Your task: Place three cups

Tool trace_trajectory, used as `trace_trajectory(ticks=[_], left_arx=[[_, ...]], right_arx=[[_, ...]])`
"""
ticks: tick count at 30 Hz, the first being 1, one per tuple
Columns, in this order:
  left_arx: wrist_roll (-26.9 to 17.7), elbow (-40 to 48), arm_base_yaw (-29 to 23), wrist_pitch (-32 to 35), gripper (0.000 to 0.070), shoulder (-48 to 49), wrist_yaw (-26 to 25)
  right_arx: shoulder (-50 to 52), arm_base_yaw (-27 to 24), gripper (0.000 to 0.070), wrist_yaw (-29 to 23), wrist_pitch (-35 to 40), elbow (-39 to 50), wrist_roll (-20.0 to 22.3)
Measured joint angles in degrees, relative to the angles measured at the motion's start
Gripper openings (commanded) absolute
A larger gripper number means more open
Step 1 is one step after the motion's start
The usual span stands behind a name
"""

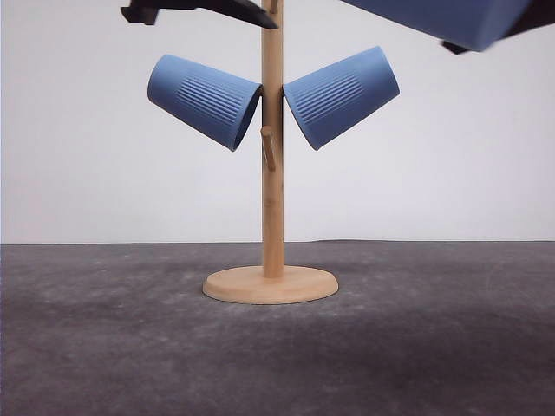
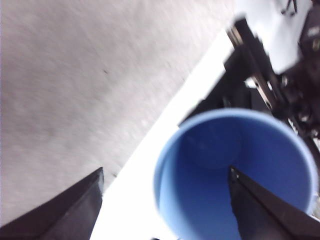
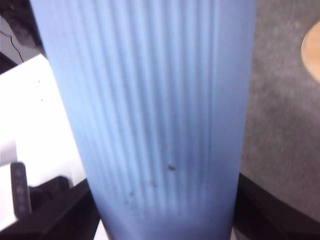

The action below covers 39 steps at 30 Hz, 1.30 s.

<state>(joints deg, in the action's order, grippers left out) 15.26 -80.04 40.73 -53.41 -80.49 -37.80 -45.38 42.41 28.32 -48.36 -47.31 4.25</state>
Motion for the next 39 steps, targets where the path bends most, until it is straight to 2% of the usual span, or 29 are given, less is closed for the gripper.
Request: trace_trajectory(ticks=[2, 5, 8, 11, 14, 17, 20, 23, 26, 29, 34, 39], left_arx=[[-1.62, -1.22, -2.02, -2.07, 0.0479, 0.22, 0.1], [-4.56, -2.73, -5.09, -5.12, 0.0478, 1.48, 0.37], [-7.44, -3.16, -8.15, -6.52, 0.0476, 4.36, 0.93], [-10.05, -3.16, -11.43, -7.07, 0.0476, 7.97, 3.99], [-12.06, -3.18, -14.51, -7.62, 0.0476, 11.17, 7.43], [-13.48, -3.18, -17.11, -8.41, 0.0476, 13.77, 8.09], [-14.51, -3.18, -19.81, -9.8, 0.0476, 15.76, 8.09], [-14.74, -3.18, -21.87, -10.86, 0.0476, 17.0, 8.16], [-14.89, -3.18, -22.82, -11.15, 0.0476, 17.49, 8.15], [-15.2, -3.18, -23.39, -11.15, 0.0476, 17.6, 8.15], [-15.3, -3.18, -23.62, -11.16, 0.0476, 17.6, 8.15], [-15.31, -3.18, -23.62, -11.17, 0.0476, 17.6, 8.15]], right_arx=[[0.47, 0.0, 0.0332, 0.02, -1.6, 0.0, -0.76], [0.59, 0.0, 0.0332, 0.39, -3.26, 0.0, -4.43], [0.26, 0.0, 0.0332, 2.26, -3.81, 0.0, -10.0], [-0.33, 0.02, 0.0332, 4.24, -2.72, 0.03, -16.92], [-0.66, -0.01, 0.0332, 6.2, 2.36, 1.88, -23.24], [-0.7, -0.35, 0.0332, 8.71, 11.76, 7.86, -29.66], [-0.99, -1.54, 0.0332, 11.07, 25.03, 17.17, -37.81], [-1.26, -3.56, 0.0332, 12.14, 41.91, 26.68, -48.93], [-1.79, -5.26, 0.0332, 12.23, 59.36, 33.08, -61.96], [-3.6, -6.03, 0.0332, 12.42, 72.03, 35.33, -75.0], [-8.05, -6.03, 0.0332, 13.59, 84.02, 35.34, -88.36], [-15.41, -5.65, 0.0331, 13.59, 100.35, 35.29, -101.23]])
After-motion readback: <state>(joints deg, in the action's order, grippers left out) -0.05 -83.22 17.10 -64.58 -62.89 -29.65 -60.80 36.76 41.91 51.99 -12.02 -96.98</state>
